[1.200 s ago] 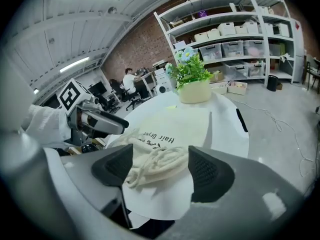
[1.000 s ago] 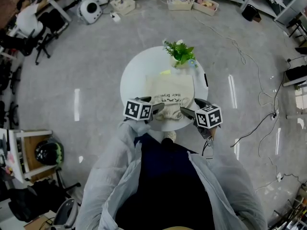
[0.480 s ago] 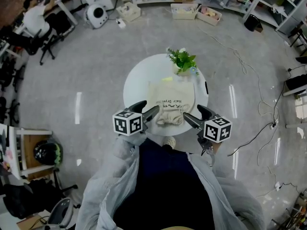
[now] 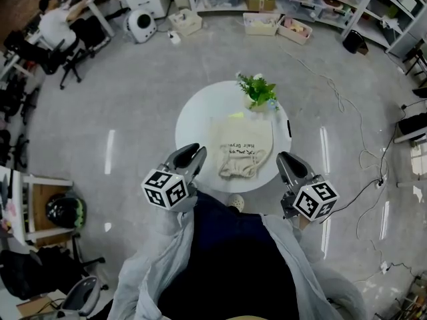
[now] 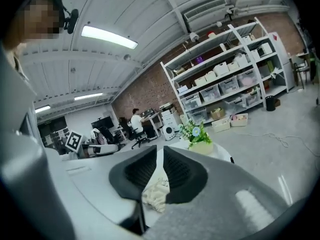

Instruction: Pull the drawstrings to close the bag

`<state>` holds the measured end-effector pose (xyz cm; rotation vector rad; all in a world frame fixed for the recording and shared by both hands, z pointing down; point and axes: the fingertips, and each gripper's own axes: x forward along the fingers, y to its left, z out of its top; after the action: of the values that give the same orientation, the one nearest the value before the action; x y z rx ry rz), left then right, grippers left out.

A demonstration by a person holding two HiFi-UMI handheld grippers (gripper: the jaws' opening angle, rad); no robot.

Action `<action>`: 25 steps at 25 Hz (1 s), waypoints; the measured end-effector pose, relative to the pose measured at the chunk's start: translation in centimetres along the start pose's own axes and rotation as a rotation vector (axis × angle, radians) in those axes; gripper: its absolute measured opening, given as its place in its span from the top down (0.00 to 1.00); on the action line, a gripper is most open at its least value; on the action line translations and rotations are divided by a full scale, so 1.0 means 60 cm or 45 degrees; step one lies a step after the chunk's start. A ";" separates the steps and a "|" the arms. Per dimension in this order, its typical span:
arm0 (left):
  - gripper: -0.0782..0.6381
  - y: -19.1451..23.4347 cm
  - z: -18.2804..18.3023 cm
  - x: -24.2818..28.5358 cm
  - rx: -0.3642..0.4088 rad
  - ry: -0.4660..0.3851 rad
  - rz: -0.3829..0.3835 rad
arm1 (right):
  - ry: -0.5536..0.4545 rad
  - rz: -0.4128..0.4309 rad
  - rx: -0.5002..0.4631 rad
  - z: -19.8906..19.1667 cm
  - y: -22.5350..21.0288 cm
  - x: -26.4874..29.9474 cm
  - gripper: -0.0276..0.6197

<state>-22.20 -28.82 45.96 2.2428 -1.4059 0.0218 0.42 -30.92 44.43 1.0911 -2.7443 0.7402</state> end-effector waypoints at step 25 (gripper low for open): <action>0.87 -0.051 -0.062 -0.018 0.086 0.044 -0.056 | 0.133 -0.079 -0.195 -0.070 0.037 0.003 0.95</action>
<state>-19.23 -25.36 47.73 2.3162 -1.3566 0.0942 -1.59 -27.64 47.28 1.0686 -2.6175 0.5521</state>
